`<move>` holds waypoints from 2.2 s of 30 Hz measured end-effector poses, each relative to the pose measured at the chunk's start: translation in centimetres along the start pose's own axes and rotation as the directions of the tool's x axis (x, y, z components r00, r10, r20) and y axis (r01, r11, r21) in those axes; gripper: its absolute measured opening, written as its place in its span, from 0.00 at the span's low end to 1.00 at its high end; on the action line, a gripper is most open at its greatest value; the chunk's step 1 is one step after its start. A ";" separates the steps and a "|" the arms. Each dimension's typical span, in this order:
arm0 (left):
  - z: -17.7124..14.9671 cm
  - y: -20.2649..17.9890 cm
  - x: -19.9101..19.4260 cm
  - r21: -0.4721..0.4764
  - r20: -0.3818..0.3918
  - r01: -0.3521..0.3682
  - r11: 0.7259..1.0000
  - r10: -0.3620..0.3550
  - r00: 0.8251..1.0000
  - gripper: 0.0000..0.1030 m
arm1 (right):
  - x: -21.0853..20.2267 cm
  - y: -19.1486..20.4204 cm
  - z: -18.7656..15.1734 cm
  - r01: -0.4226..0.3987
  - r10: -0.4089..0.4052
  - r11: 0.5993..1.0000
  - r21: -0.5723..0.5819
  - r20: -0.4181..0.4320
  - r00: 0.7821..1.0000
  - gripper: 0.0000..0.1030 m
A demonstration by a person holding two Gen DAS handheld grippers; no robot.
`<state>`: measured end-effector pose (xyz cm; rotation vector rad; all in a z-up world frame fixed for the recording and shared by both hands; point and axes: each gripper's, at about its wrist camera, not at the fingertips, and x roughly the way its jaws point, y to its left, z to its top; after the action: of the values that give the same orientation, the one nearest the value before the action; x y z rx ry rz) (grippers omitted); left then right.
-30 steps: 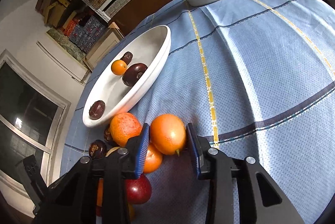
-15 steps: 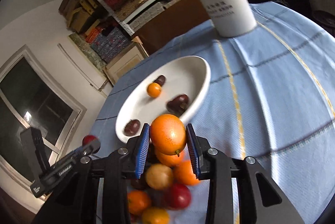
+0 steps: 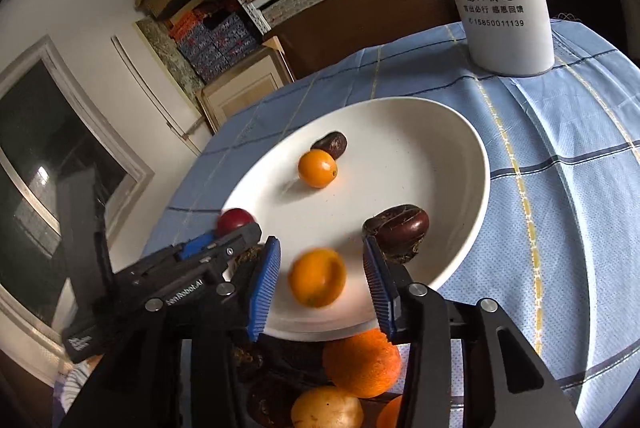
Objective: Organize fruits
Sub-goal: 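Carry the red tomato and the orange onto the plate and release both, then grasp a dark brown fruit with the left tool while the right tool grasps an orange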
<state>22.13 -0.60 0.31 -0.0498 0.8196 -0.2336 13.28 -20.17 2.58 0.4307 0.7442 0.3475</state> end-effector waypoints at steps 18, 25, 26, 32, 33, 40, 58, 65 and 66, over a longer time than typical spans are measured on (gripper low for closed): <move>-8.5 -0.2 -6.9 0.022 0.042 0.011 1.000 -0.012 0.999 0.63 | -8.2 -5.6 -5.5 0.002 -0.024 0.983 0.183 0.116 0.993 0.58; -9.9 -2.2 -6.8 0.115 0.026 -0.024 0.993 0.021 0.999 0.65 | -8.7 -6.0 -7.0 -0.009 -0.011 0.981 0.193 0.102 0.995 0.60; -9.9 -2.3 -6.7 0.117 0.018 -0.018 0.993 0.016 1.000 0.65 | -8.7 -5.9 -7.1 -0.008 -0.012 0.981 0.193 0.100 0.995 0.60; -9.9 -3.3 -5.3 0.161 -0.025 -0.026 0.987 0.030 0.999 0.65 | -8.4 -5.8 -7.1 0.000 -0.016 0.981 0.193 0.083 0.996 0.62; -9.9 -3.2 -5.0 0.155 -0.038 -0.034 0.987 0.041 0.998 0.65 | -8.4 -5.8 -7.1 0.001 -0.018 0.982 0.191 0.083 0.996 0.62; -9.6 -0.3 -4.5 0.058 -0.071 -0.133 0.989 0.137 0.988 0.92 | -8.2 -5.7 -7.3 0.020 -0.034 0.982 0.187 0.071 0.997 0.62; -8.8 -1.3 -4.3 0.094 -0.039 -0.079 0.992 0.083 0.996 0.75 | -4.3 -4.8 -7.7 0.009 0.006 0.987 0.161 -0.095 0.995 0.39; -8.6 -1.4 -3.0 0.079 -0.085 -0.023 0.997 0.030 0.996 0.66 | -3.2 -4.3 -7.8 0.021 -0.005 0.992 0.127 -0.127 0.992 0.37; -8.6 -1.6 -3.0 0.090 -0.085 -0.021 0.996 0.028 0.996 0.63 | -3.3 -4.2 -7.9 0.019 -0.003 0.992 0.122 -0.127 0.992 0.36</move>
<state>13.59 -1.12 -3.18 0.0543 0.8946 -0.2503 6.09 -23.24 -2.77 0.5240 0.8948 0.3217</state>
